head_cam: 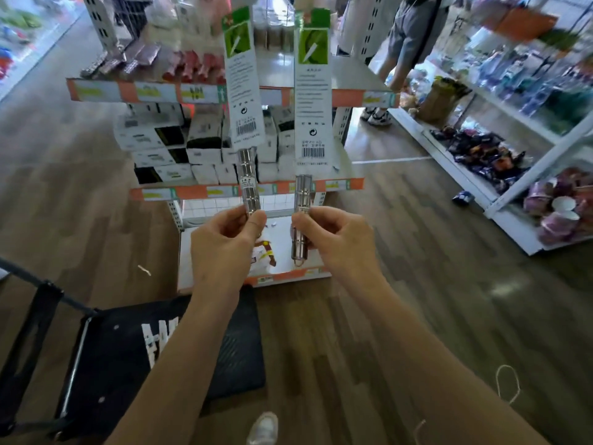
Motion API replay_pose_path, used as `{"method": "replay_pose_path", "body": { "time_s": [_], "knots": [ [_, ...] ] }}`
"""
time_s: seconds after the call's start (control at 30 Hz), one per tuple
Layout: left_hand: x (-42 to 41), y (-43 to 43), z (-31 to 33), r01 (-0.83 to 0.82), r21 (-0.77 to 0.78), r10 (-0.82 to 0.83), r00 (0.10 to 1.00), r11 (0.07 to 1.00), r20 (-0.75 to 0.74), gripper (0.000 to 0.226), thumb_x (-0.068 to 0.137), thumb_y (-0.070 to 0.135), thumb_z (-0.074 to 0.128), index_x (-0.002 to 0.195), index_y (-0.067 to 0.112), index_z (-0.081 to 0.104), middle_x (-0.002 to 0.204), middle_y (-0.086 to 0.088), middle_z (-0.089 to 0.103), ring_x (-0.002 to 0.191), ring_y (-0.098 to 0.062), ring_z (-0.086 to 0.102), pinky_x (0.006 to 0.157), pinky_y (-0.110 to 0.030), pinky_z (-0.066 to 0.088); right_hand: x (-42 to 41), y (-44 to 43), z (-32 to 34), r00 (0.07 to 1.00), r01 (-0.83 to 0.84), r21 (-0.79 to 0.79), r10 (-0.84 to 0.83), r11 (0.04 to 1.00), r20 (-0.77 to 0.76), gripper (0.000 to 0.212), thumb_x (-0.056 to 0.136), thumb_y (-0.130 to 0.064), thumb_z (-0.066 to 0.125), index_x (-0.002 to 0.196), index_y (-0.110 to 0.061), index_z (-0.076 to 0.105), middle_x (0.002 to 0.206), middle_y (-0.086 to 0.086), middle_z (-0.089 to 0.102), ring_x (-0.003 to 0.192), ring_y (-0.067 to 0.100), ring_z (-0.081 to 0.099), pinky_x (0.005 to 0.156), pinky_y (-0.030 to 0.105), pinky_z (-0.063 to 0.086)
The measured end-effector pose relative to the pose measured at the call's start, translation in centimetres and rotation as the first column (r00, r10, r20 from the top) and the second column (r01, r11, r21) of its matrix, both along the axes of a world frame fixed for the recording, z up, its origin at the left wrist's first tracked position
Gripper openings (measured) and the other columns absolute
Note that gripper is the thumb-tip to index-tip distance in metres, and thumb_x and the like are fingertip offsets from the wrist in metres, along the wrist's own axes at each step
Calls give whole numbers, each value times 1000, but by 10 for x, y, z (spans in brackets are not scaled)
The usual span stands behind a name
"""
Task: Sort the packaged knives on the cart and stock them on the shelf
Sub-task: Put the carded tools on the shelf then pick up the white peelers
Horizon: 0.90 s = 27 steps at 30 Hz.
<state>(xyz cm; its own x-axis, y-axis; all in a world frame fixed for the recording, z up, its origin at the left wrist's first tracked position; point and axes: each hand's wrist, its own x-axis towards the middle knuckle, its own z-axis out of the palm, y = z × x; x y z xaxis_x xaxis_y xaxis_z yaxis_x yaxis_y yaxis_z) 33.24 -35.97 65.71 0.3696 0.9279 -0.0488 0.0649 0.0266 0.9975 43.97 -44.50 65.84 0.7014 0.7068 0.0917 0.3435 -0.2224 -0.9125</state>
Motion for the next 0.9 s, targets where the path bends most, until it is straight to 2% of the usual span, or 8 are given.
{"method": "replay_pose_path", "body": {
  "time_s": [0.13,0.27,0.4,0.57,0.67,0.73,0.83,0.9],
  "knots": [
    [36,13,2,14,19,-13,999,1000,-43,22,83,21,66,104,22,64,78,14,64,74,1,61,62,-4,50,41,14,3,1000,15,15,-15,1000,-15,23,84,-31,64,98,-15,72,82,-7,70,82,11,69,78,28,58],
    [82,40,-2,13,30,-11,998,999,-63,32,82,22,67,112,11,65,89,5,68,83,-7,63,74,-14,49,92,44,-1,999,23,19,-22,1000,-42,22,85,-29,64,98,-13,72,85,1,73,81,16,70,76,26,58],
    [135,76,1,11,25,-9,998,1000,-58,39,84,24,65,120,10,60,89,8,63,84,-6,61,71,-10,44,149,88,2,996,-10,-9,9,1000,-84,19,85,-27,64,96,-14,72,75,-6,69,77,16,69,73,25,56],
    [195,124,15,-11,19,12,999,1000,-47,41,84,26,64,122,11,58,98,4,62,95,-14,60,81,-21,45,208,133,12,992,-42,-15,40,999,-118,20,84,-28,66,94,-12,73,77,2,71,75,19,66,70,19,53],
    [225,148,20,-31,62,36,996,998,-82,27,85,24,64,110,12,64,87,5,65,86,-12,63,69,-10,48,237,158,14,994,-68,-10,66,998,-92,21,84,-28,66,89,-9,73,80,10,73,78,27,68,77,33,55],
    [244,162,21,-57,80,64,994,995,-92,17,85,21,64,101,16,66,80,10,65,77,-3,61,68,-9,50,256,174,13,993,-92,-4,92,996,-71,22,84,-29,65,88,-9,73,84,15,73,83,32,68,81,46,55],
    [272,182,17,-99,99,111,986,990,-122,22,84,24,65,106,24,61,80,14,61,78,0,58,70,-10,44,287,196,11,990,-128,7,129,992,-66,19,85,-28,65,90,-12,74,82,10,74,81,29,69,77,49,55],
    [288,195,15,-119,87,131,980,989,-150,27,84,26,64,110,18,63,90,5,66,86,-10,62,74,-14,45,308,210,10,985,-153,14,154,988,-85,16,84,-29,65,86,-15,74,77,7,72,78,30,69,75,49,56]
  ]
}}
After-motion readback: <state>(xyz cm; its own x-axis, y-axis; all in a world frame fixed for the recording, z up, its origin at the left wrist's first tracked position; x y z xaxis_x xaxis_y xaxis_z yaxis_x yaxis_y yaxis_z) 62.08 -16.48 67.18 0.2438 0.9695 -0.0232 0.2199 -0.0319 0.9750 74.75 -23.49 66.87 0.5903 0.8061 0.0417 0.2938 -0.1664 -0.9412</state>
